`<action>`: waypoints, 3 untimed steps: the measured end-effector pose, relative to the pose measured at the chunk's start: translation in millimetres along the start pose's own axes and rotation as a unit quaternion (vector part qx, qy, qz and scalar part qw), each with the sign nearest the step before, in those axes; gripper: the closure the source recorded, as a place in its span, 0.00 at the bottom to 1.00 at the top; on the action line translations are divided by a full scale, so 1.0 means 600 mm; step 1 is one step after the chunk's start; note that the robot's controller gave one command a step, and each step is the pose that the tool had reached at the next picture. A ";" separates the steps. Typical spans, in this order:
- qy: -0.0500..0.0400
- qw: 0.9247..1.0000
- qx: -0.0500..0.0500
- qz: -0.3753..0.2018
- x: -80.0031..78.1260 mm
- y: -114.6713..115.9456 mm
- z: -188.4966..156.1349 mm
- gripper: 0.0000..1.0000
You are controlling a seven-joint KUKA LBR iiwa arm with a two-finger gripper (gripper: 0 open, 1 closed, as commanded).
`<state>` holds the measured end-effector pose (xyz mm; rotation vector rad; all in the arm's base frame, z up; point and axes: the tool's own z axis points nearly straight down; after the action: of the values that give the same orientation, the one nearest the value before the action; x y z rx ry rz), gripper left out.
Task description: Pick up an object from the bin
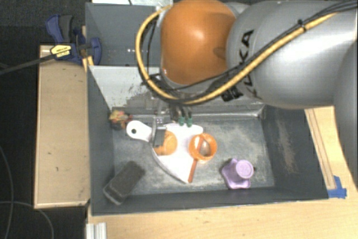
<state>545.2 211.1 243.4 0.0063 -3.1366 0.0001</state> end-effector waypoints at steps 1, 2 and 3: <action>-0.004 1.000 -0.001 0.002 -0.003 -0.002 -0.008 0.00; -0.005 1.000 -0.001 -0.026 0.034 -0.054 0.013 0.00; -0.002 0.999 0.000 -0.033 0.045 -0.075 0.020 0.00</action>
Offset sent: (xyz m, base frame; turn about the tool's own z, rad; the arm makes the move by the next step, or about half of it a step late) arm -0.0440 -0.0702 -0.0231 -0.0996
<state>518.2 165.9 231.5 0.1090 -3.1393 -0.0009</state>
